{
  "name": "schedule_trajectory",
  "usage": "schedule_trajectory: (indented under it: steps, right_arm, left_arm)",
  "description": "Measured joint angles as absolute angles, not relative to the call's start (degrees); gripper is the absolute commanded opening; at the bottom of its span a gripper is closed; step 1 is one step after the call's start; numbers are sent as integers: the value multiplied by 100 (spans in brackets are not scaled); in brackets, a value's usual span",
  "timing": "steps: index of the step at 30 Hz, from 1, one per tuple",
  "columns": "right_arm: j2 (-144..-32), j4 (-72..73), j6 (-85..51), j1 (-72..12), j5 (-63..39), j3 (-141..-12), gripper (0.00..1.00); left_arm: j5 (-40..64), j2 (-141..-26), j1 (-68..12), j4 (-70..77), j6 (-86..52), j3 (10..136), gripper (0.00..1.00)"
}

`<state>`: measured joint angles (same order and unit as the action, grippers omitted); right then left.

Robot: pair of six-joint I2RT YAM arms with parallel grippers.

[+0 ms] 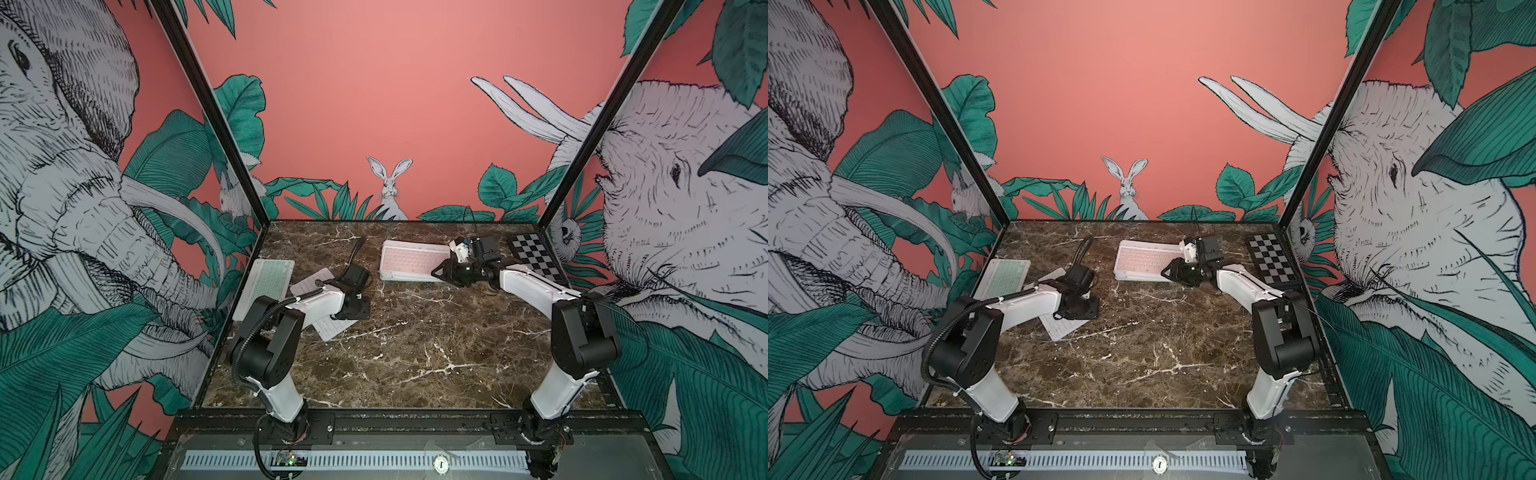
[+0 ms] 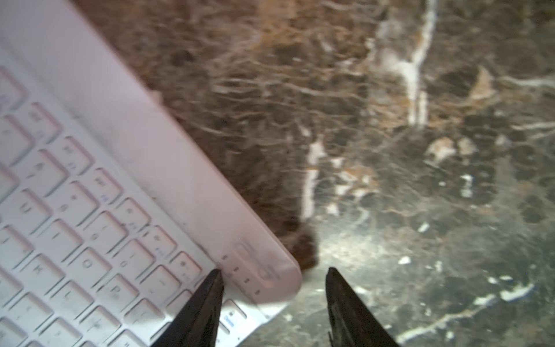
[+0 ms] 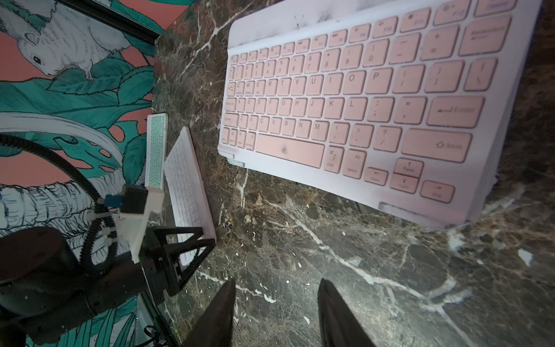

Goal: Stack the numeric keypads
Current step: Move the numeric keypad to the center of the board.

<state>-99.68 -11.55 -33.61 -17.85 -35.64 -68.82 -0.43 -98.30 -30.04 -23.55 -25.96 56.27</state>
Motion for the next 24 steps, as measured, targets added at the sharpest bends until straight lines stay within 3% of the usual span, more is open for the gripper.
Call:
schedule_trajectory:
  steps: [9, 15, 24]
  right_arm:
    - [-9430, -1100, -3452, -1785, -3551, -6825, 45]
    - [-9185, -1120, -3452, -1785, -3511, -6807, 45]
    - [-9188, -1087, -3542, -1785, -3518, -6807, 45]
  left_arm:
    - [596, -10495, -3986, -2062, -3131, 6442, 56]
    - [836, -10197, -4123, -2453, -3369, 6396, 58]
    - [915, -8927, -2265, -2705, -3105, 5929, 60]
